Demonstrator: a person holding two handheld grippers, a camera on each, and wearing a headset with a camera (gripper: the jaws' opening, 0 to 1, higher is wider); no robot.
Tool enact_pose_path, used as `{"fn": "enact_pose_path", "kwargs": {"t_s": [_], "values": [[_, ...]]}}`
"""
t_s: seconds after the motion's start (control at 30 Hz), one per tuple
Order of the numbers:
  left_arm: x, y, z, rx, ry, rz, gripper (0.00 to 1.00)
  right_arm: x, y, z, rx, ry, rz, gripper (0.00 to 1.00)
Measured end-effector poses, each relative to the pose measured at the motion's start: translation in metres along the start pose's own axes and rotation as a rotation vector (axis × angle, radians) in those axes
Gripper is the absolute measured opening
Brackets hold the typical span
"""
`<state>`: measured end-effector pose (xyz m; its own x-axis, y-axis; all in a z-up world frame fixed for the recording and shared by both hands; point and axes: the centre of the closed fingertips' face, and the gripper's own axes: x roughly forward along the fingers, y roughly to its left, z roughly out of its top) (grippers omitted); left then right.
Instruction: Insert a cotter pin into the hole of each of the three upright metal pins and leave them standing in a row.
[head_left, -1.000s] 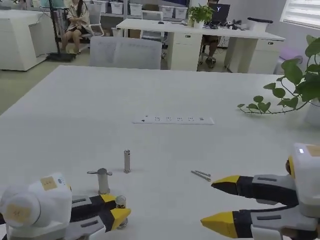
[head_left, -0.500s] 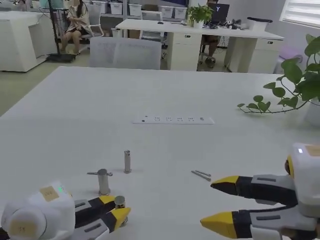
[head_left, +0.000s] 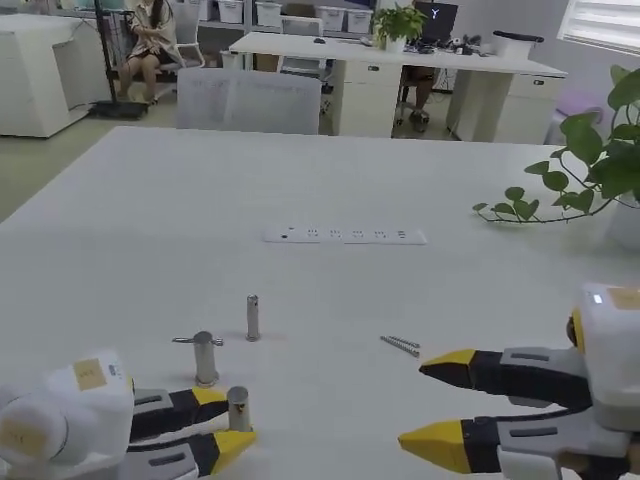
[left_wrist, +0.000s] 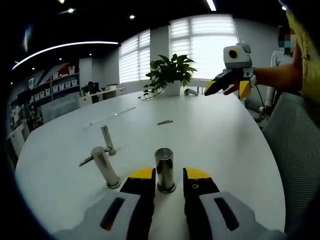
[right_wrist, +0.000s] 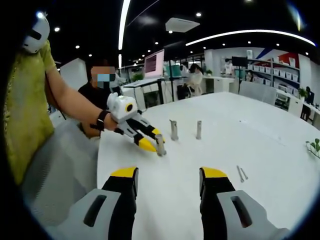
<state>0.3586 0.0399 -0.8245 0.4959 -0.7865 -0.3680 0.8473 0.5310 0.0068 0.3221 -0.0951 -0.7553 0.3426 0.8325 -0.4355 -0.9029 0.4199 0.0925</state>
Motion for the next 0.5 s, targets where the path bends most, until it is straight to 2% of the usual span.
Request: {"fn": "enact_pose_path", "kwargs": {"t_s": [0.17,0.33,0.47,0.5], "values": [[0.0022,0.0047,0.0053,0.011,0.004,-0.031,0.17,-0.0008,-0.003,0.0,0.004,-0.001,-0.006,0.5],[0.0044,0.0001,0.0051,0.027,0.014,-0.058,0.12,-0.0011,-0.0035,-0.0003,0.004,-0.001,-0.009,0.5],[0.0051,-0.0009,0.0054,0.034,0.015,-0.02,0.11,-0.0012,-0.0037,-0.0013,0.007,-0.002,-0.012,0.5],[0.0052,0.0019,0.0054,0.032,0.017,0.006,0.11,-0.001,-0.004,-0.0015,0.008,-0.002,-0.014,0.5]]}}
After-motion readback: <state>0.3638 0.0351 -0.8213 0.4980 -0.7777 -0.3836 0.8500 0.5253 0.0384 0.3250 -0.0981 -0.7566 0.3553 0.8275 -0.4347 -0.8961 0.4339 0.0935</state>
